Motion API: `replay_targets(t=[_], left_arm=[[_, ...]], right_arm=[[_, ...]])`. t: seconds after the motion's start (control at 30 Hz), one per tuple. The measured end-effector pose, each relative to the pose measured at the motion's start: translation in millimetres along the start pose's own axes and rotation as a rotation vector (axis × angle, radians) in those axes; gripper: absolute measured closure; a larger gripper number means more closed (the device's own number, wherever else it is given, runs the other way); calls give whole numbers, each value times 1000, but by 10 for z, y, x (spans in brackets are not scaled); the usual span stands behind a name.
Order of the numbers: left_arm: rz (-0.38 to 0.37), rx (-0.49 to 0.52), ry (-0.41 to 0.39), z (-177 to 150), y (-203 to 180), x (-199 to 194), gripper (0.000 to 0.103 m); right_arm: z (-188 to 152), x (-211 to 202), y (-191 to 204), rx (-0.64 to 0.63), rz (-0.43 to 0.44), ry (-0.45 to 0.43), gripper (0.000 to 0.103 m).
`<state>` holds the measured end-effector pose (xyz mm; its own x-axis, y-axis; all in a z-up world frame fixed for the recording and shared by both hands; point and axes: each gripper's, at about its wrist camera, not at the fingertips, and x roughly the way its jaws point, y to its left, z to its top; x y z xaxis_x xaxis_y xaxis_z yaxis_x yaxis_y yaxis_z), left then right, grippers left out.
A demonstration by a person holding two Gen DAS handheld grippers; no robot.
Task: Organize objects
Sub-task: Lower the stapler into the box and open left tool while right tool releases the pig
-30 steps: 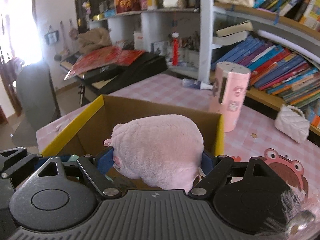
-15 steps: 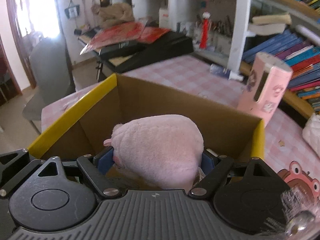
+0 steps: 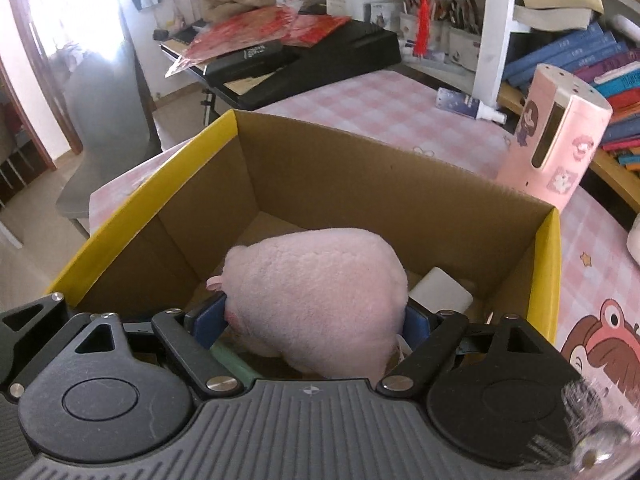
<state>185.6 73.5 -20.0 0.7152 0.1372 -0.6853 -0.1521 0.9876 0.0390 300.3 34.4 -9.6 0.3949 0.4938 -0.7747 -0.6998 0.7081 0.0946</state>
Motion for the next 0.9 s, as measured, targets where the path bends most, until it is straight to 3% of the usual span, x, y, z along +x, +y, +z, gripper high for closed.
replay_targets(t=[0.2,0.37,0.57,0.9], left_arm=[[6,2,-12,-9,3,-36,31],[14,-3,-36,-17,27,-108,21],[10,-17,-78,-33,89,-256,15],[3,-38,-164,-80,226,-552,12]], right_arm=[[13,17,-13,14,-4,6,13],[-12,-23,-56,55,1,-8,8],[-75,-220,-21,47,-40,-137,1],[-275,-686,-2,152,-66,-251,1]])
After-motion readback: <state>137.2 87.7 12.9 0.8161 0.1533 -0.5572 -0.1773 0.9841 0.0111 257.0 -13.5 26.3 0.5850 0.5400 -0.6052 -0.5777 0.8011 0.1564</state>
